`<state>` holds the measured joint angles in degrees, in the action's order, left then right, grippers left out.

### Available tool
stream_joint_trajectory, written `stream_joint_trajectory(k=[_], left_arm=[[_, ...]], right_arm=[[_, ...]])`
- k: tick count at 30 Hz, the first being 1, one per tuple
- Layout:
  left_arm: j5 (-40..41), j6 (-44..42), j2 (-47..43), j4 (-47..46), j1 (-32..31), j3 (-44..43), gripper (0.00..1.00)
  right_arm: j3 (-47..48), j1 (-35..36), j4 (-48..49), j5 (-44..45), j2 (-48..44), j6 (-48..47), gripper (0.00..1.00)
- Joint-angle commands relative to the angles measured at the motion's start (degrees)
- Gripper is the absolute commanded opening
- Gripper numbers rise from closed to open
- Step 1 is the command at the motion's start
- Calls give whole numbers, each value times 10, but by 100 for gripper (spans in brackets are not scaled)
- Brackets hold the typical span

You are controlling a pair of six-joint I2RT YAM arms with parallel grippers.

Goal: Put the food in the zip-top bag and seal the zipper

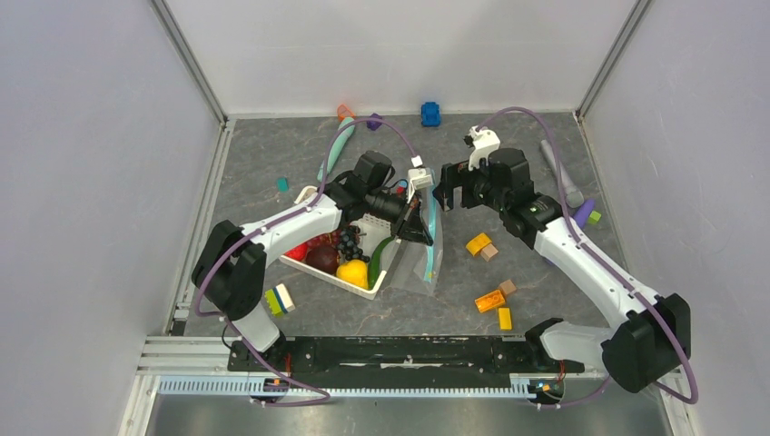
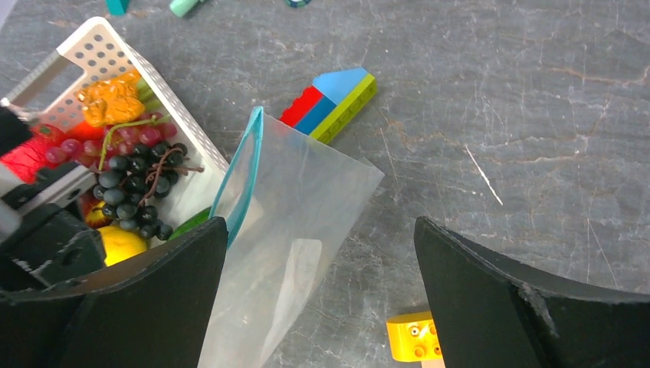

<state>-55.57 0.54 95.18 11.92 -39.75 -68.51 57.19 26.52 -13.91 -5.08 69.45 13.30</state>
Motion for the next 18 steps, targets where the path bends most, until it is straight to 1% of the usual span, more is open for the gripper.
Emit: stream_joint_trajectory(k=[1, 6, 15, 18], left_arm=[[5, -28, -24, 0, -6, -21, 2], [13, -35, -13, 13, -11, -34, 2], [36, -41, -10, 25, -18, -36, 2], [38, -44, -9, 26, -19, -36, 2]], right_arm=[[32, 2, -10, 13, 13, -1, 98], [41, 2, -4, 6, 30, 17, 98], [52, 2, 4, -50, 53, 39, 98], [52, 2, -4, -76, 61, 37, 96]])
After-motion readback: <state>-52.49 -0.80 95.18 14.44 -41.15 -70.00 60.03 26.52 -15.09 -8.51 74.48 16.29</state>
